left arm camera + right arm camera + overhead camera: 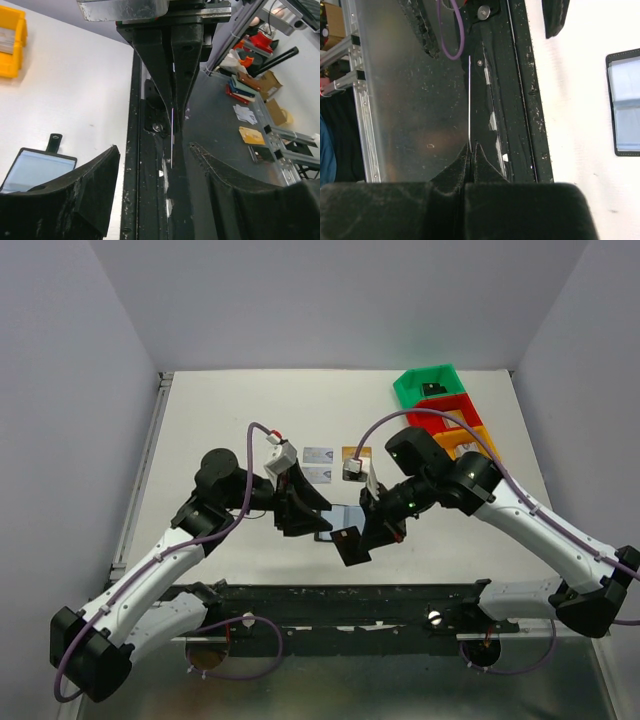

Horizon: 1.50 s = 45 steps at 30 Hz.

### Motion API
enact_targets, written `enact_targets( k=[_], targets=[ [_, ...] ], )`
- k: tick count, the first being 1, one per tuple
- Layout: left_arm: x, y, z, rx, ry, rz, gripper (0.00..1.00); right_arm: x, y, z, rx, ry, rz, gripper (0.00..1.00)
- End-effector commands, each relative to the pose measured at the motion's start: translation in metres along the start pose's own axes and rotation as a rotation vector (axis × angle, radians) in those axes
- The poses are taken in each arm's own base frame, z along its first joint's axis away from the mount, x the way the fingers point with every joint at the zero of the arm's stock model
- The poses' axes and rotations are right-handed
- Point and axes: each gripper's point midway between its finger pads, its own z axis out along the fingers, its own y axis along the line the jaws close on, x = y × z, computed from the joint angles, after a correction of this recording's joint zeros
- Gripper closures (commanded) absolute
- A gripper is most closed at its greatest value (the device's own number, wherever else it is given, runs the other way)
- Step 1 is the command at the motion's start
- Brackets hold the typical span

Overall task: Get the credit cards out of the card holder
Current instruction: Place the credit card at the center of the board.

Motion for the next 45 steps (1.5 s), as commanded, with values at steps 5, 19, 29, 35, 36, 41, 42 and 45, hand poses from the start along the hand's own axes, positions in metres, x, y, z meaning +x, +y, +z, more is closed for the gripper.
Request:
enact_targets(
  k=[5, 19, 29, 35, 36, 41, 42, 45],
  targets=[
    [0.001, -0.027, 0.008, 0.156, 0.056, 0.015, 0.37, -0.008, 0.002, -0.002, 0.033, 0.031, -0.032, 1.00],
    [0.020, -0.030, 0.018, 0.206, 0.120, -0.023, 0.91, -0.014, 0.000, 0.002, 0.049, 0.052, -0.044, 1.00],
    [0.006, 0.001, 0.005, 0.015, -0.047, -0.008, 1.00, -0.052, -0.037, -0.036, 0.396, -0.231, -0.021, 0.49],
    [-0.043, 0.014, -0.028, -0.151, -0.437, -0.031, 1.00, -0.082, -0.037, -0.066, 0.378, -0.700, 0.017, 0.43],
    [-0.047, 0.016, -0.033, -0.171, -0.491, -0.043, 1.00, -0.084, -0.034, -0.067, 0.356, -0.752, 0.029, 0.43],
    [-0.064, 0.010, -0.052, -0.170, -0.705, -0.062, 1.00, -0.088, -0.025, -0.053, 0.197, -0.901, 0.061, 0.39],
    [-0.065, 0.009, -0.054, -0.160, -0.724, -0.065, 1.00, -0.090, -0.023, -0.049, 0.165, -0.902, 0.065, 0.39],
    [-0.063, 0.008, -0.053, -0.134, -0.728, -0.084, 1.00, -0.093, -0.024, -0.039, 0.117, -0.885, 0.092, 0.40]
  ],
)
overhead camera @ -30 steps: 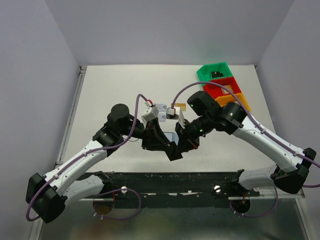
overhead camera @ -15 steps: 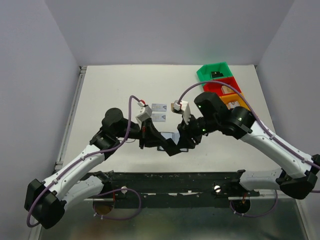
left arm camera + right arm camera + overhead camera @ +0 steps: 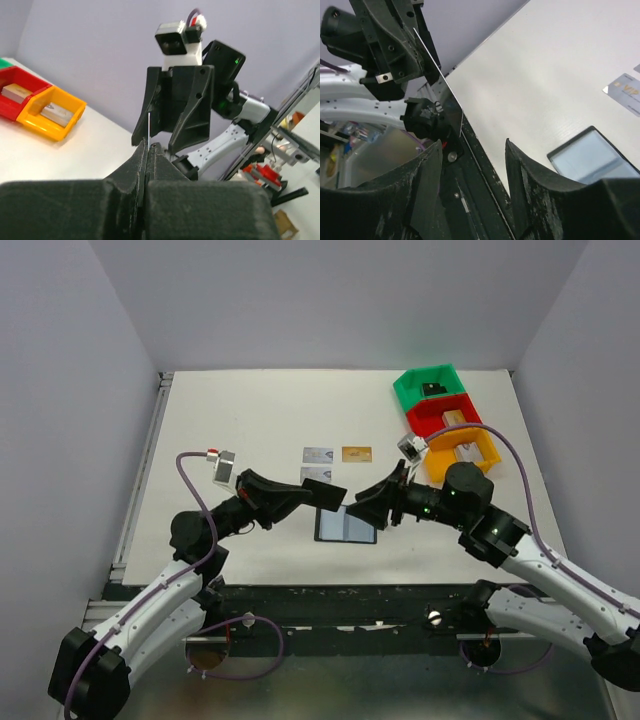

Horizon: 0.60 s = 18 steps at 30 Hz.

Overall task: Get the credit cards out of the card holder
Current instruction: Place the credit card at the center of the board.

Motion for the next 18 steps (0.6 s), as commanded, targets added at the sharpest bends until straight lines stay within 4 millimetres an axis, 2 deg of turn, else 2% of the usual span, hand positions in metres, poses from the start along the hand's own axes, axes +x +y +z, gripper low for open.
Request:
enact_targets(
  k=[1, 9, 13, 18],
  targets=[
    [-0.035, -0.018, 0.002, 0.067, -0.177, -0.025, 1.00, -0.030, 0.026, 0.013, -0.144, -0.118, 0.066, 0.40],
    [-0.032, -0.018, -0.001, 0.075, -0.182, -0.046, 1.00, -0.030, 0.034, 0.027, -0.230, -0.110, 0.092, 0.44],
    [-0.030, -0.018, -0.001, 0.083, -0.179, -0.056, 1.00, -0.030, 0.037, 0.031, -0.252, -0.103, 0.097, 0.51],
    [-0.026, -0.017, 0.000, 0.089, -0.165, -0.070, 1.00, -0.031, 0.041, 0.033, -0.283, -0.103, 0.102, 0.67]
  ],
)
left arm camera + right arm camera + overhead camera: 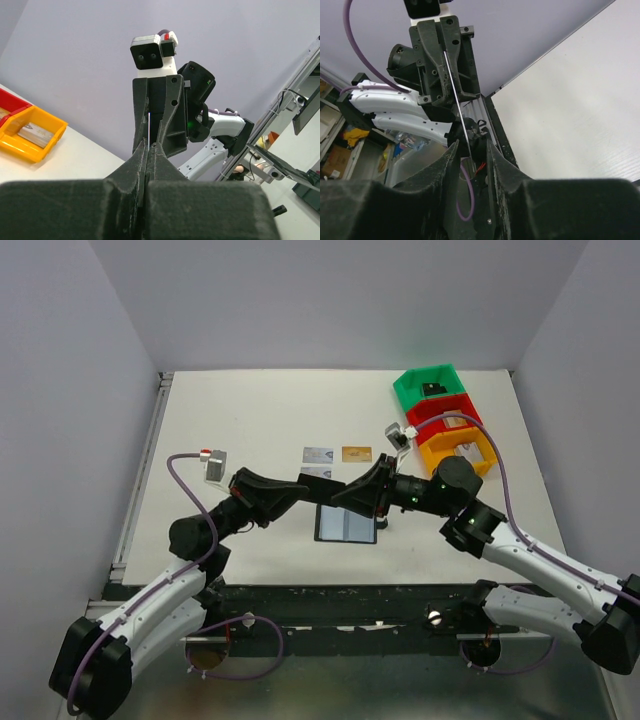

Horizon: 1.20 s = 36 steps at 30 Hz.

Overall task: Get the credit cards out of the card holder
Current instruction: Place the credit card at the center of the board.

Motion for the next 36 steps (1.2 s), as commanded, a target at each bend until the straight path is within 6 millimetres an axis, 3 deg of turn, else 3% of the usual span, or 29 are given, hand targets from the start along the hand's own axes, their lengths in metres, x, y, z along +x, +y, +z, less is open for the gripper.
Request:
enact_targets(
  k=[1, 5, 6, 7, 9, 11, 23, 30, 36],
  targets=[
    [-0.003, -0.005, -0.001, 0.030, -0.021, 0.004, 1.00, -0.009, 0.015, 0.002, -0.080, -0.022, -0.016, 0.71],
    [0.006, -0.001, -0.002, 0.028, 0.032, 0.030, 0.99, -0.007, 0.016, 0.002, -0.088, -0.018, -0.019, 0.93],
    [0.007, 0.000, -0.002, 0.017, 0.041, 0.042, 0.88, -0.007, 0.016, 0.001, -0.089, -0.018, -0.017, 0.97],
    [0.008, 0.002, -0.003, 0.002, 0.053, 0.054, 0.71, -0.007, 0.015, 0.000, -0.088, -0.017, -0.017, 1.00],
    [0.010, 0.008, -0.005, -0.042, 0.079, 0.072, 0.46, -0.009, 0.014, -0.003, -0.081, -0.018, -0.021, 1.00],
    [0.009, 0.008, -0.007, -0.063, 0.095, 0.105, 0.39, -0.008, 0.013, -0.006, -0.078, 0.002, -0.026, 1.00],
    [0.018, 0.004, -0.011, -0.028, 0.263, 0.129, 0.39, 0.011, 0.015, -0.013, -0.152, 0.211, -0.033, 1.00],
    [0.025, 0.007, -0.009, -0.007, 0.308, 0.085, 0.52, 0.016, 0.016, -0.014, -0.171, 0.242, -0.029, 1.00],
    [0.027, 0.009, -0.011, -0.010, 0.309, 0.085, 0.58, 0.017, 0.014, -0.015, -0.163, 0.240, -0.032, 1.00]
  ],
)
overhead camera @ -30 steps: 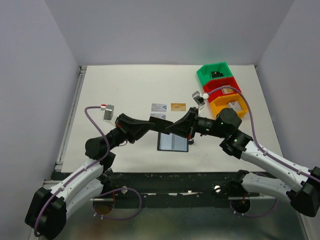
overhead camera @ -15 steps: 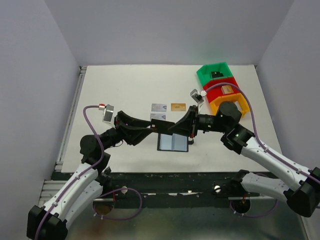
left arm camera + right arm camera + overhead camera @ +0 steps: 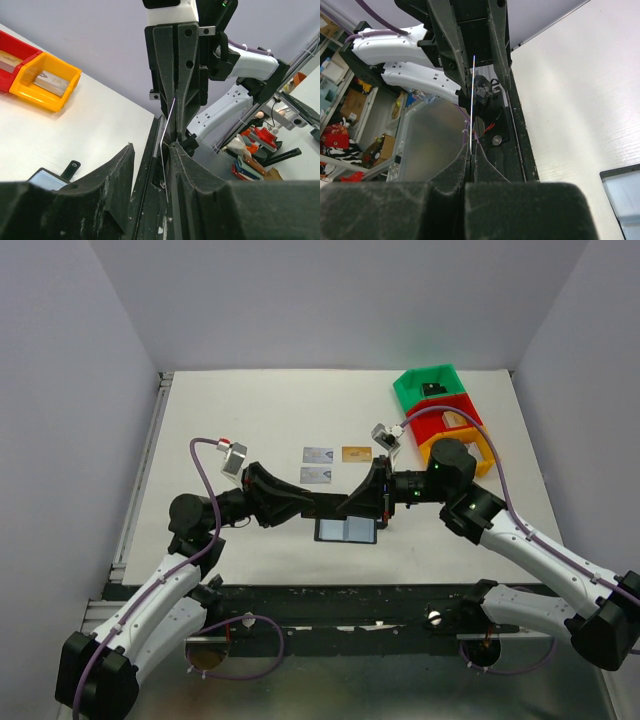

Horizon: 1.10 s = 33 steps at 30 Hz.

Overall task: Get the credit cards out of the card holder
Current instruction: Place the credit card at the center of the board.

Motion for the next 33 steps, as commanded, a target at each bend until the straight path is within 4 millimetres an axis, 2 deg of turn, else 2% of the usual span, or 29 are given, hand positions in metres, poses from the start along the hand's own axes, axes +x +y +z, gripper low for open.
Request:
enact_targets(
  k=[1, 7, 14, 15, 17, 18, 19, 20, 21, 23, 26, 30, 33],
  targets=[
    [-0.002, -0.009, -0.002, 0.040, 0.011, 0.035, 0.60, -0.004, 0.007, -0.003, -0.026, 0.011, -0.025, 1.00],
    [0.002, -0.009, -0.004, 0.045, 0.019, 0.029, 0.70, -0.003, 0.006, -0.002, -0.029, 0.017, -0.020, 1.00],
    [0.005, -0.009, -0.005, 0.055, 0.033, 0.036, 1.00, -0.004, 0.007, -0.001, -0.035, 0.016, -0.025, 1.00],
    [0.004, -0.009, -0.005, 0.049, 0.031, 0.036, 1.00, -0.004, 0.005, -0.001, -0.030, 0.016, -0.017, 0.91],
    [0.003, -0.004, -0.006, 0.025, 0.026, 0.032, 1.00, -0.005, 0.001, -0.002, -0.009, 0.019, 0.006, 0.61],
    [0.004, 0.003, -0.007, 0.000, 0.031, 0.025, 1.00, -0.005, -0.003, -0.002, 0.018, 0.016, 0.016, 0.49],
    [0.001, 0.008, -0.010, -0.027, 0.029, 0.031, 1.00, -0.006, -0.010, -0.006, 0.062, 0.010, 0.028, 0.42],
    [0.000, 0.016, -0.014, -0.064, 0.033, 0.033, 1.00, -0.005, -0.017, -0.012, 0.114, 0.007, 0.035, 0.16],
    [-0.004, 0.028, -0.020, -0.123, 0.024, 0.042, 1.00, -0.005, -0.027, -0.020, 0.181, 0.001, 0.051, 0.14],
    [-0.016, 0.053, -0.034, -0.258, -0.003, 0.048, 1.00, -0.005, -0.047, -0.039, 0.325, -0.026, 0.062, 0.13],
    [-0.032, 0.102, -0.055, -0.490, -0.010, 0.000, 1.00, 0.000, -0.063, -0.061, 0.476, -0.030, 0.044, 0.12],
    [-0.039, 0.172, -0.075, -0.726, 0.052, -0.139, 1.00, 0.008, -0.070, -0.070, 0.541, -0.027, 0.046, 0.12],
    [-0.039, 0.212, -0.082, -0.814, 0.131, -0.199, 1.00, 0.021, -0.077, -0.072, 0.557, -0.006, 0.068, 0.12]
  ],
)
